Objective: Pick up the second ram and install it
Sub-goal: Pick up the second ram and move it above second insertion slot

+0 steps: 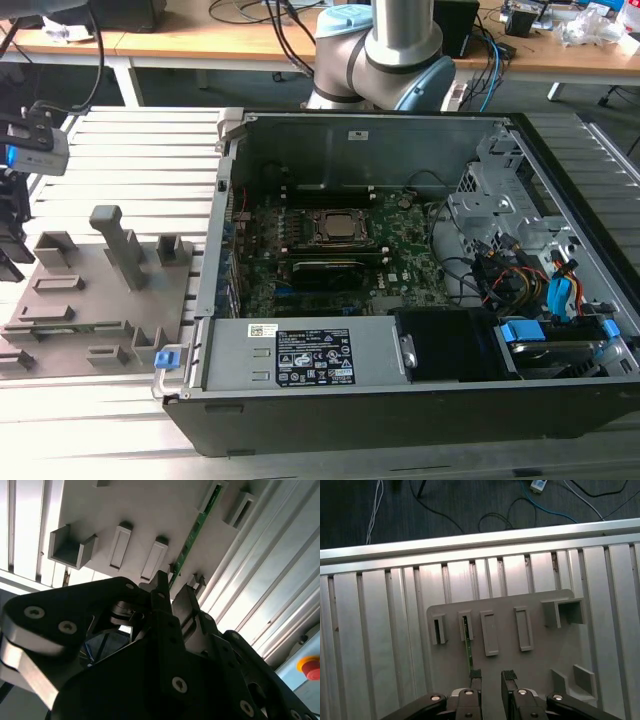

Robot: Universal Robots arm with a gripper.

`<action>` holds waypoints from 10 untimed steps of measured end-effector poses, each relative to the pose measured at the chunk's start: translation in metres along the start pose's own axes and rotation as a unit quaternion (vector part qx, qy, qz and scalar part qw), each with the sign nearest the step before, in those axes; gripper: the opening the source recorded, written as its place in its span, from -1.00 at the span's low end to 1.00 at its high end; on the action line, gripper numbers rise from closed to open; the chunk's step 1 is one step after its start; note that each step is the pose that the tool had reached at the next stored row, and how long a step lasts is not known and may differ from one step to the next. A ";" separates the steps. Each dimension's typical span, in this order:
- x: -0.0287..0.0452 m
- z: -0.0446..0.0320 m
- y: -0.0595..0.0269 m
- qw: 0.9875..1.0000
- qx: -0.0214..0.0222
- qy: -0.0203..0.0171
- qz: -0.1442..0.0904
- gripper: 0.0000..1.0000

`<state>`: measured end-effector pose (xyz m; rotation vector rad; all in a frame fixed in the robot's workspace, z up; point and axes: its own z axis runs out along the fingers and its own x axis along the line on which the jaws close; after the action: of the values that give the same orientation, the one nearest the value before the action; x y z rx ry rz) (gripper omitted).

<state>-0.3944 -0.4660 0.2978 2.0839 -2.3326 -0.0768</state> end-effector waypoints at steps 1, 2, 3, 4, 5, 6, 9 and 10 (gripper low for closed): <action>0.0001 0.0009 -0.0001 1.000 0.000 0.000 0.000 -0.40; 0.0002 0.0021 -0.0001 1.000 0.000 0.000 0.000 -0.40; 0.0003 0.0030 -0.0002 1.000 0.000 0.000 0.000 -0.40; 0.0005 0.0045 -0.0003 1.000 0.000 0.000 0.000 -0.40; 0.0007 0.0057 -0.0004 1.000 0.000 0.000 0.000 -0.40; 0.0022 0.0074 -0.0007 1.000 0.000 0.000 0.000 -0.40; 0.0140 0.0110 -0.0021 1.000 0.000 0.000 0.000 -0.40; 0.0163 0.0135 -0.0027 1.000 0.000 0.000 0.000 -0.40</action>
<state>-0.3942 -0.4822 0.2838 2.0843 -2.3326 -0.0768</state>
